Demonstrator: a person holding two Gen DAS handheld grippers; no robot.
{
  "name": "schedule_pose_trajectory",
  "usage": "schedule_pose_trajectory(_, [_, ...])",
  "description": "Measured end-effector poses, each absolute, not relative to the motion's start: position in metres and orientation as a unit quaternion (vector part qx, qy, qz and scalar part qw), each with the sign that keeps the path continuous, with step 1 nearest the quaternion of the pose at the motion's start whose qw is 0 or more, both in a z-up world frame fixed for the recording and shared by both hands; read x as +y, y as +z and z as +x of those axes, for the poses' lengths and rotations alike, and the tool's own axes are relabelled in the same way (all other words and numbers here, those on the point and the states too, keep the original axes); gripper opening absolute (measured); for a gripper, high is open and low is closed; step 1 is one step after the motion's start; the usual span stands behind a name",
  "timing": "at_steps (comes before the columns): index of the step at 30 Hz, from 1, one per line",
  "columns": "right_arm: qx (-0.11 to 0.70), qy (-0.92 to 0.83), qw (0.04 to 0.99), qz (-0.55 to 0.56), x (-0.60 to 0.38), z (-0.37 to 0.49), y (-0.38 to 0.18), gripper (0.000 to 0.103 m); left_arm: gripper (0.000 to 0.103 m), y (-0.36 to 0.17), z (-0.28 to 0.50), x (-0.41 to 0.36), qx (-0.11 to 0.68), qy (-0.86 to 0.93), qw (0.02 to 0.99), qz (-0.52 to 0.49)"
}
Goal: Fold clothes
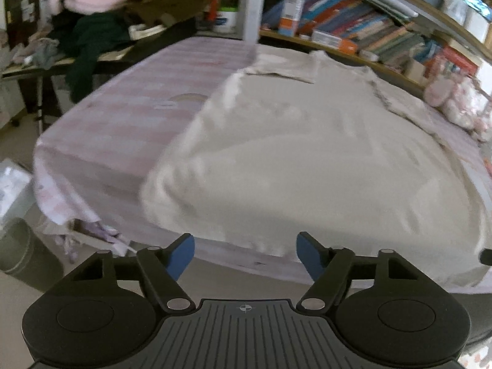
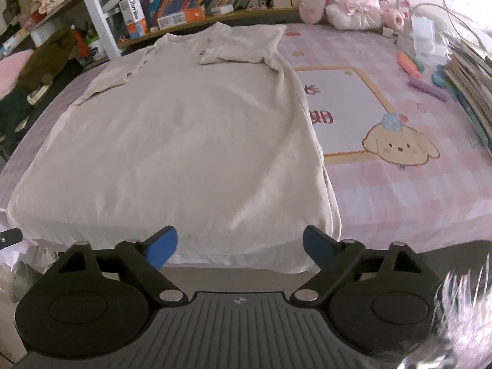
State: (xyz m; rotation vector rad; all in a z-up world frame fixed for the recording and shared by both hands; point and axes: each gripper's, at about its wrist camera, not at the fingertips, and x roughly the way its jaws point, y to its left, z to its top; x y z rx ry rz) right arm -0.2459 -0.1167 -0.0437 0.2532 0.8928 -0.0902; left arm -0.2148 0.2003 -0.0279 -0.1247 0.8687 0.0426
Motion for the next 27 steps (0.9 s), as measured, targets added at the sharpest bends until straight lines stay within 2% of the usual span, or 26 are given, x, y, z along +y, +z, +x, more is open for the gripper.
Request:
schedule_pose_trajectory(11, [0.440,-0.084,0.884,0.133,-0.127,-0.243,-0.045,0.085,0.069,-0.029,-0.195,0.242,0.416,0.025,0.907,-0.052])
schedule_pose_trajectory(19, [0.470,-0.115,0.864,0.139,-0.159,-0.244,-0.058,0.077,0.069,-0.035,-0.183,0.267,0.427,0.012,0.903,-0.040])
schedule_pose_trajectory(24, [0.490,-0.105,0.855,0.130,-0.167,-0.239,-0.070,0.063,0.069,-0.043,-0.177,0.277,0.439,-0.004,0.898,-0.026])
schedule_pose_trajectory(27, [0.499,-0.091,0.852,0.126,-0.167,-0.232,-0.076,0.059,0.068,-0.047,-0.172,0.281,0.447,-0.013,0.894,-0.016])
